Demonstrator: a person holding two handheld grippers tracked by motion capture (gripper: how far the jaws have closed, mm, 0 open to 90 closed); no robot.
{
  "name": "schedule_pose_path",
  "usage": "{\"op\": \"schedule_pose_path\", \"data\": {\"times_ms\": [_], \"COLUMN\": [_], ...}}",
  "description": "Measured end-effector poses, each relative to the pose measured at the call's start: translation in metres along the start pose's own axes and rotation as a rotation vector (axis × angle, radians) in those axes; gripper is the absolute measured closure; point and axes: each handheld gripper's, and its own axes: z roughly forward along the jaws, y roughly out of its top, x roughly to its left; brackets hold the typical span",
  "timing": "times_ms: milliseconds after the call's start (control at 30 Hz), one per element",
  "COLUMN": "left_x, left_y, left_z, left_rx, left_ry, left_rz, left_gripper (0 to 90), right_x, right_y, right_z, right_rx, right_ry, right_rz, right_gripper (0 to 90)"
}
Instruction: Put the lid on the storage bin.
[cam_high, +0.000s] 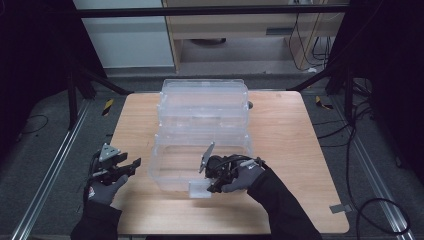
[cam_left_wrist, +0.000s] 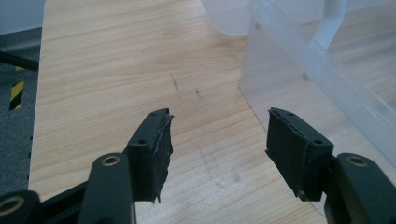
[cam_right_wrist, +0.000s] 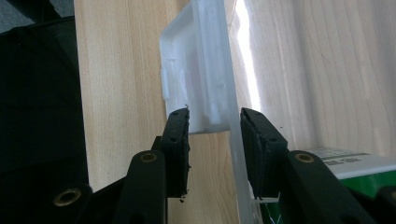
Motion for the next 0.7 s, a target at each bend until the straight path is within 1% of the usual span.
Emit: {"op": "schedule_pose_path", "data": {"times_ms": [167, 200, 233, 300, 367, 500, 600, 700], "left_x": [-0.002, -0.003, -0.004, -0.005, -0.007, -0.007, -0.008, -0.009], "left_y": [0.010, 0.014, 0.016, 0.021, 0.024, 0.036, 0.046, 0.055], "left_z": [-0.005, -0.007, -0.009, -0.012, -0.014, -0.020, -0.025, -0.028], "left_rx": [-0.018, -0.027, -0.033, -0.032, -0.038, -0.048, -0.058, -0.061], "left_ry": [-0.004, -0.005, -0.007, -0.025, -0.035, -0.074, -0.086, -0.099], "left_rz": [0.029, 0.042, 0.046, 0.078, 0.102, 0.131, 0.149, 0.168], "left_gripper": [39.5, 39.5, 39.4, 39.5, 39.5, 39.6, 39.7, 40.0], "right_x": [-0.001, 0.000, 0.000, -0.001, -0.001, 0.000, 0.001, 0.002], "right_y": [0.000, 0.000, 0.000, 0.000, 0.000, -0.002, -0.003, -0.004], "right_z": [0.000, 0.000, 0.000, 0.000, 0.000, 0.000, 0.000, 0.000], "right_rx": [0.005, 0.005, 0.005, 0.001, 0.000, -0.016, -0.029, -0.032], "right_ry": [0.003, 0.003, 0.003, 0.008, 0.008, -0.003, -0.006, -0.013], "right_rz": [0.005, 0.005, 0.006, 0.008, 0.013, 0.003, -0.004, 0.000], "right_gripper": [64.0, 64.0, 64.0, 64.0, 64.0, 64.1, 64.0, 63.9]}}
